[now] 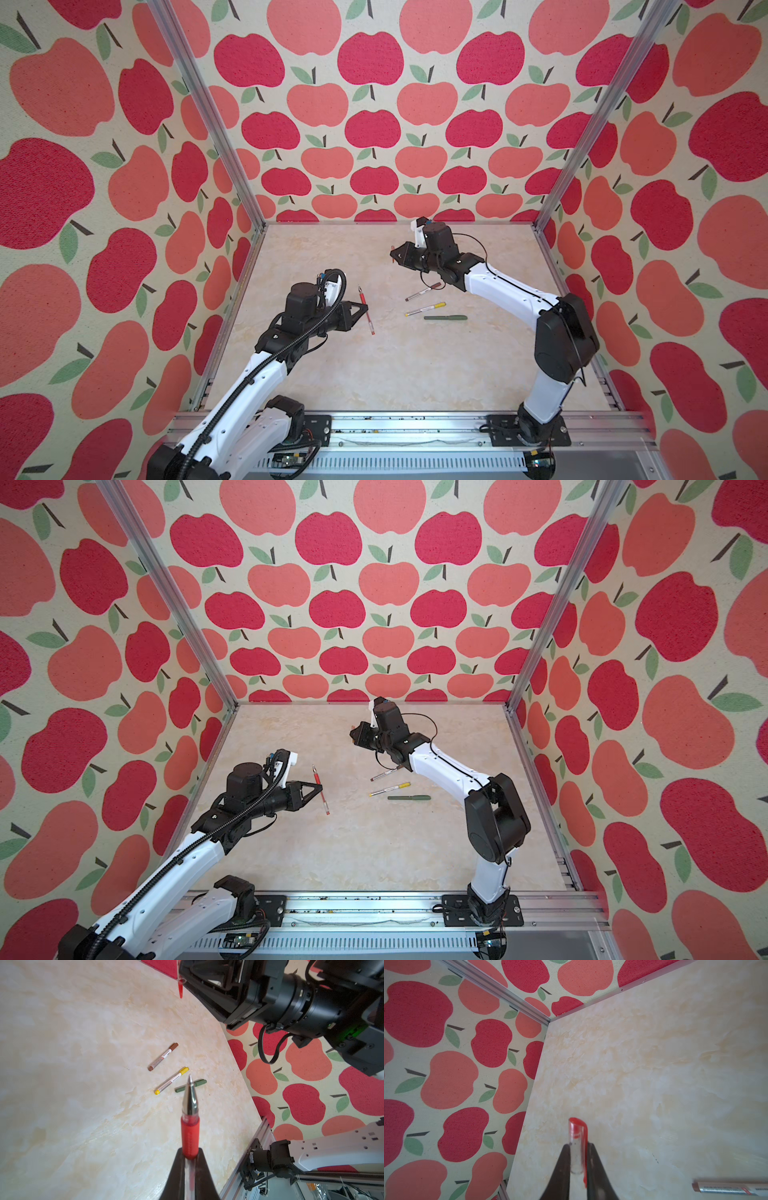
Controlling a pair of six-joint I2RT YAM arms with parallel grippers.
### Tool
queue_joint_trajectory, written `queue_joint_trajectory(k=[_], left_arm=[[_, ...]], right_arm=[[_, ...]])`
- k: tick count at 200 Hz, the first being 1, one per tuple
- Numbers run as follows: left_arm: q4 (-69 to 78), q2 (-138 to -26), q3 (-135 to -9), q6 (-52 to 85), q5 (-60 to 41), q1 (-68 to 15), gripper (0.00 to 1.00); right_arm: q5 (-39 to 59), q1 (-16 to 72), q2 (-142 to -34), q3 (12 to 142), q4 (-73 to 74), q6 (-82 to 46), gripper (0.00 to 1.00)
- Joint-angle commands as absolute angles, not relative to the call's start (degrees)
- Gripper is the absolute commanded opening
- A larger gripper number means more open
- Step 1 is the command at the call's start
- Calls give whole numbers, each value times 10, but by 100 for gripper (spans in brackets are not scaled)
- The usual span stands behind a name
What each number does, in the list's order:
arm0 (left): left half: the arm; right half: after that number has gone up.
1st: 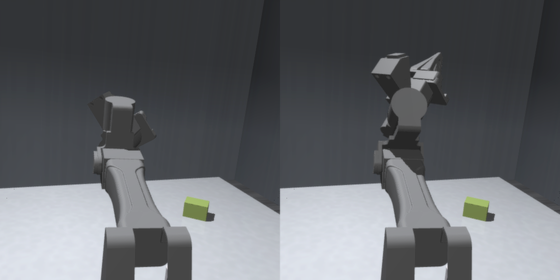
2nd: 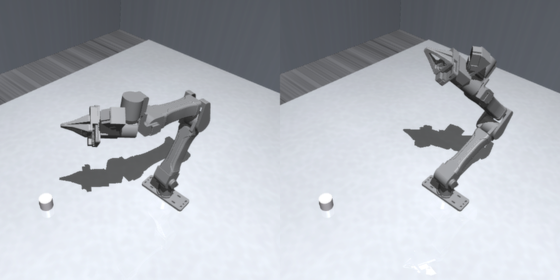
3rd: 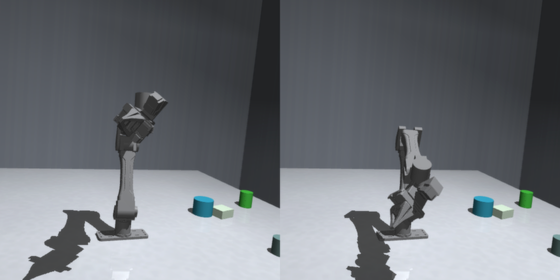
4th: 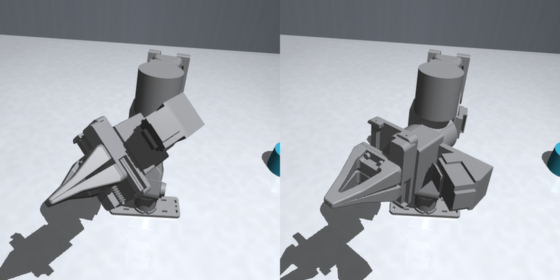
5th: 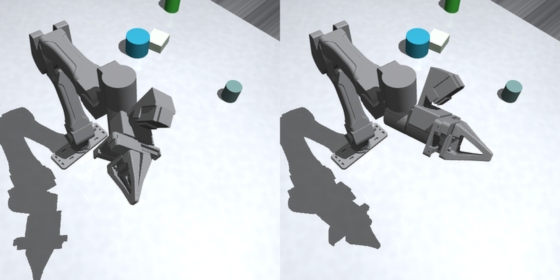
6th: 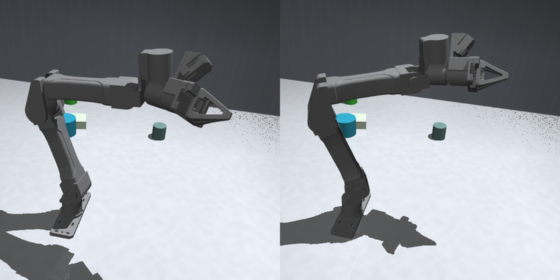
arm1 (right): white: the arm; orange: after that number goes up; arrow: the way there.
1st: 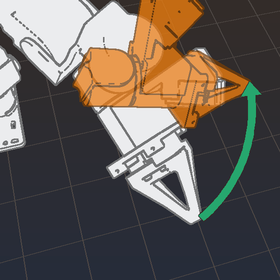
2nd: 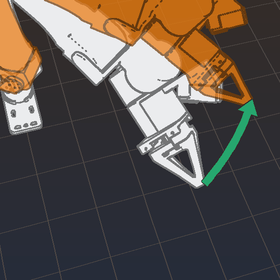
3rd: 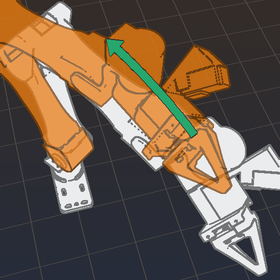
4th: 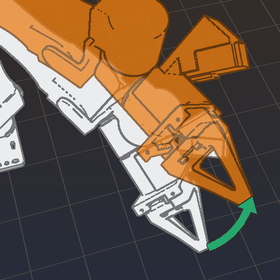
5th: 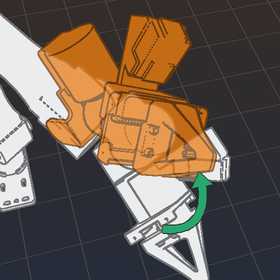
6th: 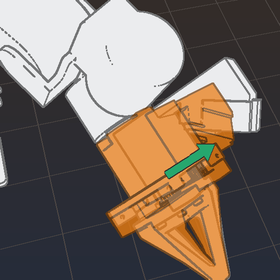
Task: Insert the pens into the pen caps
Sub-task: 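Lift the red cap and carry it above the pen tip held by the left gripper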
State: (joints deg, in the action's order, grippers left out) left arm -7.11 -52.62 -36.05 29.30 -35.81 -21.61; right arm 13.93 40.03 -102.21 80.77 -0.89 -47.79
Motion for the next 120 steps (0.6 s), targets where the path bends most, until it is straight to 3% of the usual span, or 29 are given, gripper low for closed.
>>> queue_joint_trajectory(k=[1,120], left_arm=[[18,-555,-384,316,-392,-238,0],[117,-647,-415,369,-443,-254,0]], right_arm=[[252,403,-996,788,57,-493,16],[372,399,-934,668,248,-507,16]])
